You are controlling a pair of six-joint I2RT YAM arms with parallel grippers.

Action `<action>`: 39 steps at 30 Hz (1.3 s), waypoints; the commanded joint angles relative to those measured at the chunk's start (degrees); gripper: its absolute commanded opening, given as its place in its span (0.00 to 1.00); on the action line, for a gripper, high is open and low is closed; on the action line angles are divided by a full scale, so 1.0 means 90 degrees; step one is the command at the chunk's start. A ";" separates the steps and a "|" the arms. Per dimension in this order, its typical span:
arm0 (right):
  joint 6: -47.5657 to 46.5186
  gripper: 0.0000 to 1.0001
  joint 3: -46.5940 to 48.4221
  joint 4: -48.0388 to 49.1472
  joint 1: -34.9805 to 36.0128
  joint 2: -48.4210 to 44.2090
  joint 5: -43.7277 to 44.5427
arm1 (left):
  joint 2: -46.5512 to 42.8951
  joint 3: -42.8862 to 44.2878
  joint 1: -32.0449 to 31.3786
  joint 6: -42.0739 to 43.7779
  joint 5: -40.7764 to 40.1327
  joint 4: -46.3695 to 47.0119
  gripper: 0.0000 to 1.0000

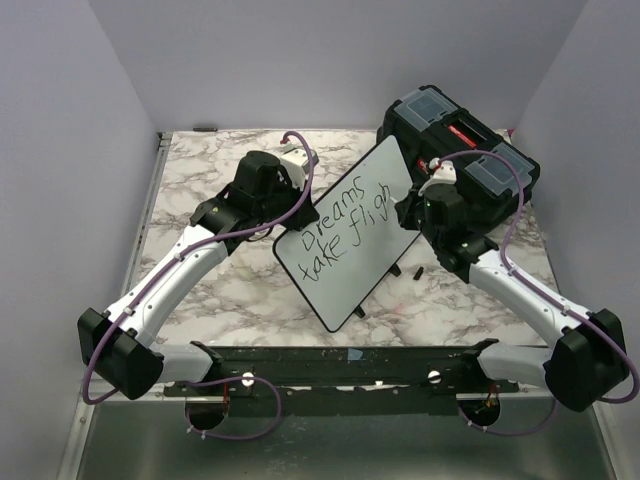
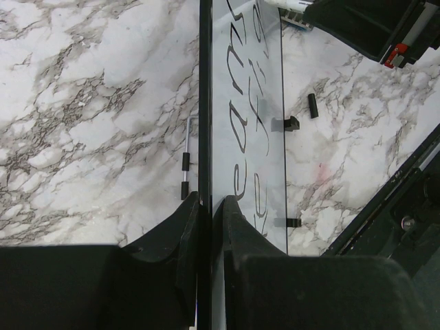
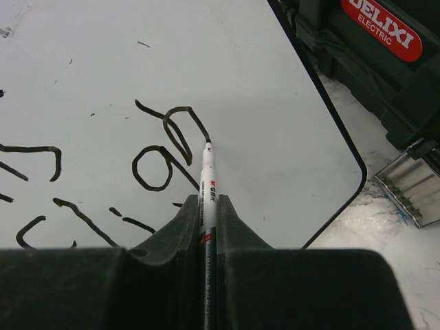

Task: Write a sentence on the whiteboard

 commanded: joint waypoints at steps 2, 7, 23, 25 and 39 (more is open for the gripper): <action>0.0016 0.01 -0.0139 -0.0385 -0.0001 -0.0116 0.0011 | 0.0209 -0.0308 -0.0216 0.0672 -0.0219 -0.1020 0.00; -0.0011 0.01 -0.0185 -0.0523 0.0004 -0.0281 0.0186 | 0.0208 -0.0305 -0.0218 0.0670 -0.0221 -0.1020 0.00; -0.0268 0.01 0.0475 -0.0738 -0.0004 -0.0378 0.0625 | 0.0238 -0.0310 -0.0228 0.0671 -0.0248 -0.1030 0.00; -0.0283 0.01 0.0583 -0.0677 -0.0004 -0.0250 0.0610 | 0.0238 -0.0314 -0.0228 0.0671 -0.0248 -0.1030 0.00; -0.0275 0.01 0.0874 -0.0337 -0.0005 0.0378 0.0375 | 0.0218 -0.0310 -0.0233 0.0681 -0.0253 -0.1030 0.00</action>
